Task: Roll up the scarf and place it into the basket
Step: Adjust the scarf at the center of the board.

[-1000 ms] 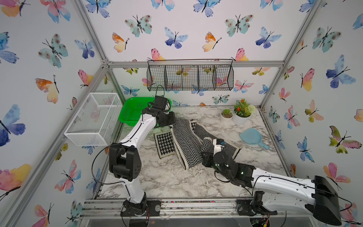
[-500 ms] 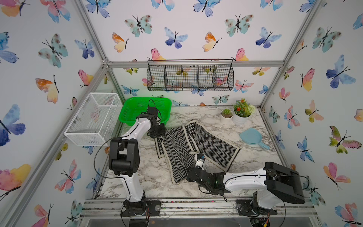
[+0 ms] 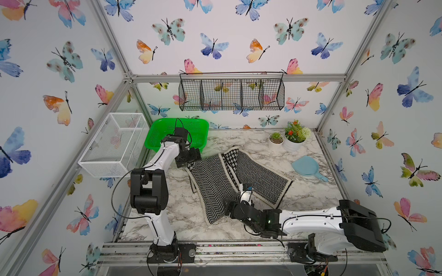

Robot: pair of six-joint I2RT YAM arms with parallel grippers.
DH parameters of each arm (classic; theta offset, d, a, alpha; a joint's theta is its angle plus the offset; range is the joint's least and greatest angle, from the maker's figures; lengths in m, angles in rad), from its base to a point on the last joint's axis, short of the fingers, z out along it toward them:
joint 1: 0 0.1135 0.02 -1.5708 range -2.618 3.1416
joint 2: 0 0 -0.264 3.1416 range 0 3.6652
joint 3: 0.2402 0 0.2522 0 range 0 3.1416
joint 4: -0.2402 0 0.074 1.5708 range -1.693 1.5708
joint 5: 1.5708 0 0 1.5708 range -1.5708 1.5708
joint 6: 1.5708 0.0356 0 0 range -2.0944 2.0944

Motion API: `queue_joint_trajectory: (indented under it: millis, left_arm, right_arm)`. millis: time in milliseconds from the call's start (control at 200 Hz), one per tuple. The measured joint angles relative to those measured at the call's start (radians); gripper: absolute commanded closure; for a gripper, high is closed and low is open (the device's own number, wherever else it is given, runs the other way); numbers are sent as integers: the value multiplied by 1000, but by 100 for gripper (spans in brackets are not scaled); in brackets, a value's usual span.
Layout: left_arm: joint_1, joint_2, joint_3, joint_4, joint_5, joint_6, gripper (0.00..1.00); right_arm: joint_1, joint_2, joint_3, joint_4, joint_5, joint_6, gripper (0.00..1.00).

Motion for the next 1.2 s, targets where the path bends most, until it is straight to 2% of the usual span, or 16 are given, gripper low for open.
queue_joint_trajectory:
  millis: [110, 235, 355, 511, 626, 731, 881, 996, 1151, 1201]
  left_arm:
    - [-14, -52, -10, -8, -23, -2, 8]
    - [-58, -151, -63, 0, -27, -20, 8]
    - [-137, -303, -213, 47, -10, -63, 8]
    - [-206, -486, -465, 145, 77, -143, 8]
    - [-204, -496, -563, 206, 100, -185, 8]
    - [-201, -438, -566, 240, 108, -199, 8]
    - [-201, -338, -513, 277, 108, -200, 8]
    - [-200, -285, -459, 282, 105, -200, 8]
    - [-198, -192, -359, 282, 90, -198, 8]
    - [-195, -161, -333, 280, 84, -195, 8]
  right_arm:
    - [-36, -28, 57, -47, 21, -101, 2]
    - [-161, -10, 106, -90, -27, -209, 2]
    - [-277, 35, 116, -122, -85, -285, 2]
    - [-349, 113, 118, -143, -171, -344, 4]
    - [-357, 157, 113, -149, -240, -352, 10]
    - [-357, 155, 74, -130, -296, -343, 16]
    - [-356, 132, -25, -90, -358, -299, 45]
    - [-354, 98, -105, -50, -394, -264, 79]
    - [-332, 37, -166, -7, -407, -208, 90]
    - [-313, 23, -175, 5, -406, -192, 98]
